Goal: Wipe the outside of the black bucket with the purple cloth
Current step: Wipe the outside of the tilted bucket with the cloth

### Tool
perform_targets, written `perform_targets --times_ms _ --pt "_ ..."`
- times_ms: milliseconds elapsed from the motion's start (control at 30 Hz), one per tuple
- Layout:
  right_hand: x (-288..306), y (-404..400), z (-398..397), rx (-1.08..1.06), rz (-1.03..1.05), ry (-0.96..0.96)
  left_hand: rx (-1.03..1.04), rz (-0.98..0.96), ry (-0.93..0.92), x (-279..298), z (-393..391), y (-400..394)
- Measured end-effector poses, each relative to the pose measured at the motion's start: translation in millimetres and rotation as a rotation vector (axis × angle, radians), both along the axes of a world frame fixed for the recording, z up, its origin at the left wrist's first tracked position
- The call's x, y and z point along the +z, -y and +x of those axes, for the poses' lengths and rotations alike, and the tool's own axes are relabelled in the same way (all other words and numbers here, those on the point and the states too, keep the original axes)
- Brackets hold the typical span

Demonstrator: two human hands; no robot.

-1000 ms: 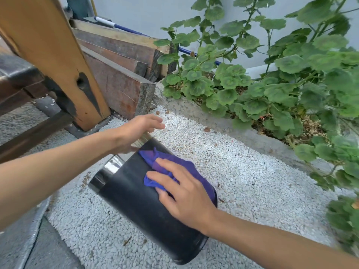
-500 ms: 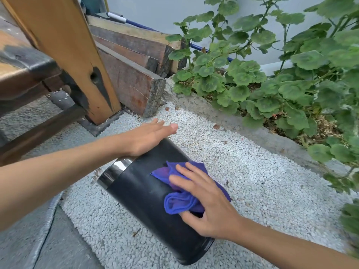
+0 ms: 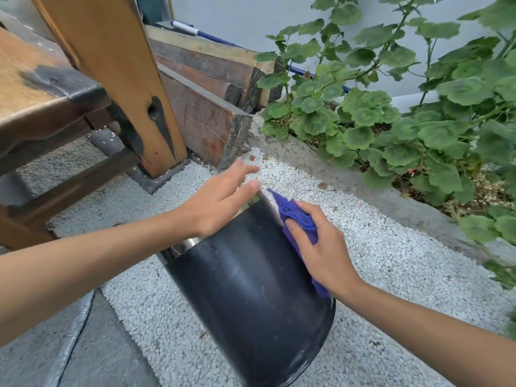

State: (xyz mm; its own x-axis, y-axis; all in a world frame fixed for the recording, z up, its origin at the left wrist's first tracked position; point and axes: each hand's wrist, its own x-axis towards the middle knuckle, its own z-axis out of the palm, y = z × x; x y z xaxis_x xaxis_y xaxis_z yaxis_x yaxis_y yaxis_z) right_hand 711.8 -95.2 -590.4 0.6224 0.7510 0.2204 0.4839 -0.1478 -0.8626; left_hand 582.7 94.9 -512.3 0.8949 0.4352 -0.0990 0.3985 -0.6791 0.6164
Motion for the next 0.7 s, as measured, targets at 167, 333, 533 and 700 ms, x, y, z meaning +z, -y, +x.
perform_targets --times_ms 167,333,533,700 --pt "-3 8 -3 0.026 -0.035 0.001 0.257 0.226 -0.217 -10 23 9" --pt "5 19 6 -0.047 -0.005 0.015 0.315 0.209 -0.091 -3 32 33" --pt "23 35 21 -0.141 0.071 0.122 0.070 0.059 -0.001 17 33 37" --pt "41 49 40 -0.231 0.144 0.155 -0.158 -0.075 0.112 36 64 18"
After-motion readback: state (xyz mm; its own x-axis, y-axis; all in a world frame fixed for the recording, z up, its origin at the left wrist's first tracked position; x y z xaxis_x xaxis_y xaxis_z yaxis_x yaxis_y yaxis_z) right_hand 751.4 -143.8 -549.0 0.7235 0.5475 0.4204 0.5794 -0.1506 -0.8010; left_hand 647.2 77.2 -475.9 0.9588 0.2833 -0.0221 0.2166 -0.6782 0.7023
